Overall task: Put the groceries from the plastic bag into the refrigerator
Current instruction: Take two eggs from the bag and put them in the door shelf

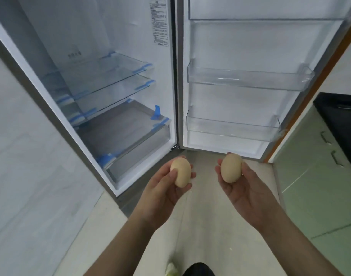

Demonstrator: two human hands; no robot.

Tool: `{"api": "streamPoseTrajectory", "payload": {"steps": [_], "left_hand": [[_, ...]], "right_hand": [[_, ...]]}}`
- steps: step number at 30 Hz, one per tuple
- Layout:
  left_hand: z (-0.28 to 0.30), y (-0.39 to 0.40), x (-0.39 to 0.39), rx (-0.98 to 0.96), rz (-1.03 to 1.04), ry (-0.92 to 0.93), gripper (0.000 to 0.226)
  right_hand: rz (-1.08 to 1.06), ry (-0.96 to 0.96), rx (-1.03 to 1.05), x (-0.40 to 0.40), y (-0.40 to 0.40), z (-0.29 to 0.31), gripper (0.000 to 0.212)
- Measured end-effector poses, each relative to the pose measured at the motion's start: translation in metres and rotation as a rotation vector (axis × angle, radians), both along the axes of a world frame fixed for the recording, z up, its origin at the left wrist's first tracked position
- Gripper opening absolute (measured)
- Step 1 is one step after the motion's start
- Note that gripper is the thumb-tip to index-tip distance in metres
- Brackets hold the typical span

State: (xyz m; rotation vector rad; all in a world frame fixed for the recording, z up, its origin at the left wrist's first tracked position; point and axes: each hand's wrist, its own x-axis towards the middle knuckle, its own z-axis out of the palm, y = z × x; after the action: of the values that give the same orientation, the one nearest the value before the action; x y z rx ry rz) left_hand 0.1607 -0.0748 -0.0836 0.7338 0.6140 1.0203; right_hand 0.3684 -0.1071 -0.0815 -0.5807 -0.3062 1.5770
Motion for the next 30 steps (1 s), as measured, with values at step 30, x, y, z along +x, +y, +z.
{"api": "streamPoseTrajectory", "payload": {"steps": [30], "left_hand": [[0.112,0.31,0.185,0.589,-0.059,0.399,0.038]], "right_hand": [[-0.321,-1.002,0.256,0.204,0.236,0.115,0.065]]}}
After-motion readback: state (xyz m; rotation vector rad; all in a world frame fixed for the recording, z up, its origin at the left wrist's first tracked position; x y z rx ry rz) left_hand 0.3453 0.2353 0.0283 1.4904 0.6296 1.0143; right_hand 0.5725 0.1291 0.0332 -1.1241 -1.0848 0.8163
